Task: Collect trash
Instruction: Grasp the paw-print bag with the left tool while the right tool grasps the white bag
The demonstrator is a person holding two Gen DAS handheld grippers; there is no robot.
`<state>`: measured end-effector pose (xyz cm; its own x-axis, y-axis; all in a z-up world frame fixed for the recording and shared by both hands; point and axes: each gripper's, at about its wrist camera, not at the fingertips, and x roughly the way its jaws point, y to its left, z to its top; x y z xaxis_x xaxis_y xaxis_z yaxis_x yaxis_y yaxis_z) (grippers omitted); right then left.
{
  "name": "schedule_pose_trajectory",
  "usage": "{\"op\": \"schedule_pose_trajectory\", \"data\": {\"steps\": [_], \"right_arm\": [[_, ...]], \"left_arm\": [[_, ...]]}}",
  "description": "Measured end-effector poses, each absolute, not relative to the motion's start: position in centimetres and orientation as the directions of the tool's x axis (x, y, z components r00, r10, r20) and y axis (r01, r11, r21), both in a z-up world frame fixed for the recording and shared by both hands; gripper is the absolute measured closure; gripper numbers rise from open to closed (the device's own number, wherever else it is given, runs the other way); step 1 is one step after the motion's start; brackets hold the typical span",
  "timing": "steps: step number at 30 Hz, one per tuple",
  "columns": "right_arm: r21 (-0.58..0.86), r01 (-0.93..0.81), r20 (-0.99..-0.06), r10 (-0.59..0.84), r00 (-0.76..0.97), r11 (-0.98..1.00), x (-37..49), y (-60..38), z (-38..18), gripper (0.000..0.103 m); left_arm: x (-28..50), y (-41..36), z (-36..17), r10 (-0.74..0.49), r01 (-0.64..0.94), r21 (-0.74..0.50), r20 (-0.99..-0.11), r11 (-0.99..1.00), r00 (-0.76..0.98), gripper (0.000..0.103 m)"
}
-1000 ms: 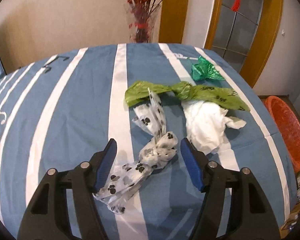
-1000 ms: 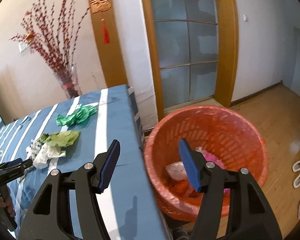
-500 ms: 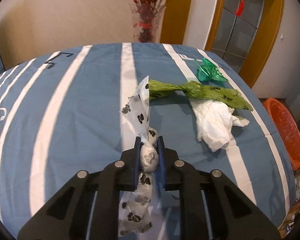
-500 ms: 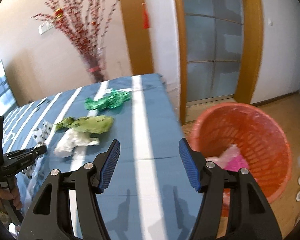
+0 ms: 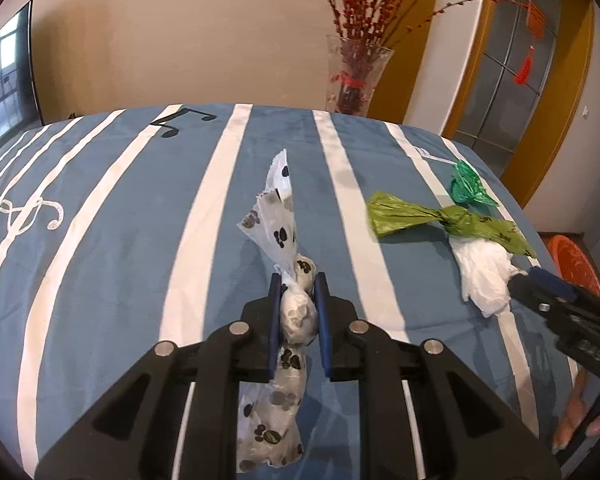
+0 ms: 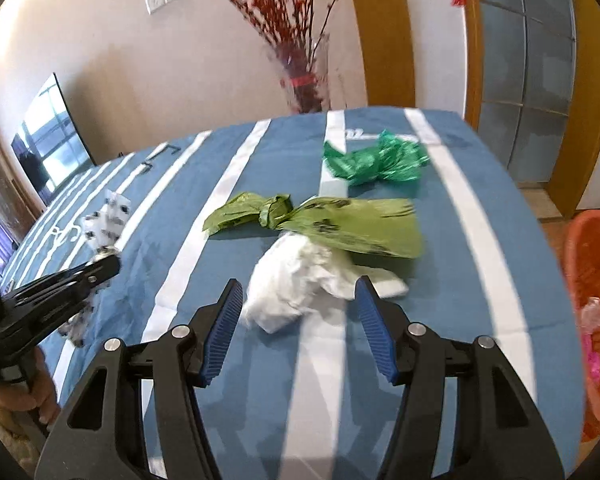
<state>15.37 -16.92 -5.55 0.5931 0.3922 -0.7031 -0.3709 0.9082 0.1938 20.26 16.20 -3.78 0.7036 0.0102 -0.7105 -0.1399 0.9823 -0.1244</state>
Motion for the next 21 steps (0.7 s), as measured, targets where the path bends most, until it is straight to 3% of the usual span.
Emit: {"op": "schedule_pose_trajectory", "data": {"steps": [4,9,21], "right_arm": [[0.184,-0.341,-0.731,0.361,0.579,0.922,16.9,-16.3,-6.6,0.044],[0.188,-0.35,-0.752,0.364,0.55,0.918,17.3,-16.1,-7.4,0.092],[0.059,-0.377,-0.703,0.307,0.641,0.924,12.9,-20.8,-3.5,0.094]], "left_arm": [[20.4,16.9,-3.9,0.005,-0.147,-0.139,-0.711,0.979,0.703,0.086],[20.6,16.8,-4.3,-0.005,-0.143,-0.147,-0.713,0.979,0.701,0.086],[20.4,13.2,-3.1,-0.055,-0.078,-0.158,-0.695,0.984,0.717,0.086]]}}
